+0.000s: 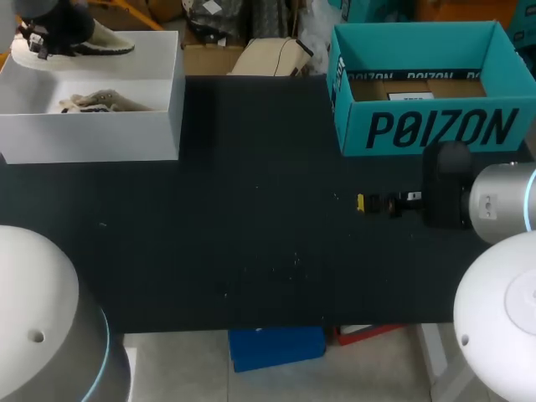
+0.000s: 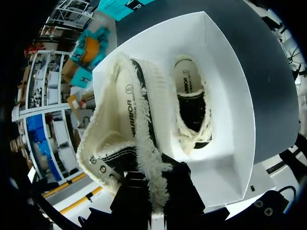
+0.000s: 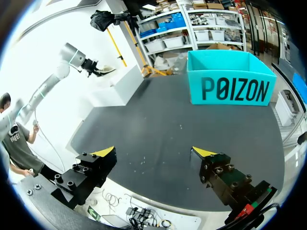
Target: Take the shoe out of the shoebox, open the shoe tongue, remove and reinsert the insole, then place the shoe into the shoebox
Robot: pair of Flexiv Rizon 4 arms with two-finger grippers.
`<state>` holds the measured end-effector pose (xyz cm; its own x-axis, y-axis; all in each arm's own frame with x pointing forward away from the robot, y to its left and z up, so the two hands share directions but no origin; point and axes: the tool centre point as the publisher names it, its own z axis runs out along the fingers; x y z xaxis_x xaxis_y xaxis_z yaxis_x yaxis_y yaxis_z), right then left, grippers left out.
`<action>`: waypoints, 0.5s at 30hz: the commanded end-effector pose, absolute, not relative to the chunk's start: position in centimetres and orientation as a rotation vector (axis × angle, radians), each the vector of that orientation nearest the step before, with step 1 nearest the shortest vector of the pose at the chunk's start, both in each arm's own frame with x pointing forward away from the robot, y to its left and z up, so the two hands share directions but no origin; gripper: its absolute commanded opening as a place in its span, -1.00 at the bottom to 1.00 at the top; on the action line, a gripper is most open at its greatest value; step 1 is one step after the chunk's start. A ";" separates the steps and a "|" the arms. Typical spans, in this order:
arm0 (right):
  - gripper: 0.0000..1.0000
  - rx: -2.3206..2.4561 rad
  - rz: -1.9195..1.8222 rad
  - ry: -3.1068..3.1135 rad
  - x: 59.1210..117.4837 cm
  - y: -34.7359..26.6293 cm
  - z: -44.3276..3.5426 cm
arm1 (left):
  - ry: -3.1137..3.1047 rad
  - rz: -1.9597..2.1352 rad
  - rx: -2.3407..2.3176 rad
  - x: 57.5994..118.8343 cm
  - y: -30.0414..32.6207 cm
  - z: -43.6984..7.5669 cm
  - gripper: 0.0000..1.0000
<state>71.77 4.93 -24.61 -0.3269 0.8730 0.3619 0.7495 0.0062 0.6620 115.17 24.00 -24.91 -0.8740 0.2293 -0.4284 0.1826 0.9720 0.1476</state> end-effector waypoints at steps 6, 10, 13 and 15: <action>1.00 1.726 1.223 2.117 71.8 4.9 -24.7 | 2.691 0.164 0.222 119.3 22.9 -28.2 -1.00; 1.00 1.726 1.223 2.117 71.8 4.9 -24.7 | 2.706 0.240 0.191 120.0 22.2 -29.7 -1.00; 1.00 1.726 1.223 2.117 71.8 4.9 -24.7 | 2.699 0.229 0.170 120.4 21.7 -30.3 -1.00; 1.00 1.726 1.223 2.117 71.8 4.9 -24.7 | 2.708 0.215 0.158 120.6 21.6 -30.8 -1.00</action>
<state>71.77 4.92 -24.61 -0.3268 0.8731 0.3619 0.7495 0.0061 0.6620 119.55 21.85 -30.07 -0.9019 0.1457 -0.4067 0.0809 0.9817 0.1722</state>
